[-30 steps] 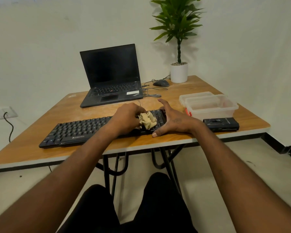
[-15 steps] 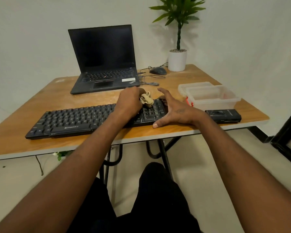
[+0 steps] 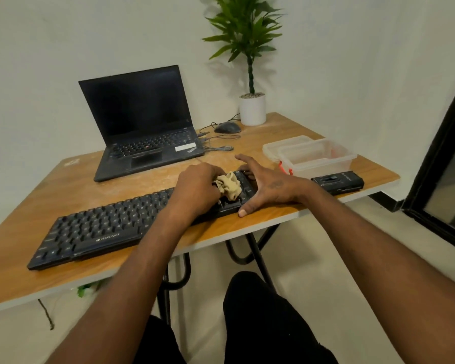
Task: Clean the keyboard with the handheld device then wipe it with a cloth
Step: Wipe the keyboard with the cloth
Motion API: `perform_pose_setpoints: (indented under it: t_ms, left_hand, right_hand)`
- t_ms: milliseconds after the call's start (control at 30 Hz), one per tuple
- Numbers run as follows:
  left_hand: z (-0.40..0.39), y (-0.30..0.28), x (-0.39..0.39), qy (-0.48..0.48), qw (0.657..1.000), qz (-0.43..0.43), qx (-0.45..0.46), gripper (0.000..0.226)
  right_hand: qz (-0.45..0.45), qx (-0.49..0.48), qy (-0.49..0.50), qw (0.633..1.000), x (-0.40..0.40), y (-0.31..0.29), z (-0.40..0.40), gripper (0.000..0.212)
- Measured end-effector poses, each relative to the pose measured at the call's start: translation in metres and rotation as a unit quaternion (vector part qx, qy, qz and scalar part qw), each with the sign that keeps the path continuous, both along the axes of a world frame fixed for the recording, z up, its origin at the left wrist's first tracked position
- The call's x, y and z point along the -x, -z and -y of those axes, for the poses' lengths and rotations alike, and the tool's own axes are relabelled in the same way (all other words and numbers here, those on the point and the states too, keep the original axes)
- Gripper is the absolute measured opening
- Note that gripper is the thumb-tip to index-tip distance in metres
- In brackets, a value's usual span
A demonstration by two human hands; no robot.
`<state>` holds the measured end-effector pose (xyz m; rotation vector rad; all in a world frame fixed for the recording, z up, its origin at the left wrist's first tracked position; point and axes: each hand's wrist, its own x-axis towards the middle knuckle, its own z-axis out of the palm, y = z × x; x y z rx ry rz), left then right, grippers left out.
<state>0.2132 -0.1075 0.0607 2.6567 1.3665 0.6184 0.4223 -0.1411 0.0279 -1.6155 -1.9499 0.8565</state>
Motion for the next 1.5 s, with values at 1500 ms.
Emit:
perform_pose_setpoints:
  t_ms: [1500]
  left_hand:
    - [-0.013,0.003,0.011,0.017,0.998,0.006,-0.055,0.030]
  right_hand:
    - [0.015,-0.005,0.005,1.000,0.001,-0.002,-0.001,0.130]
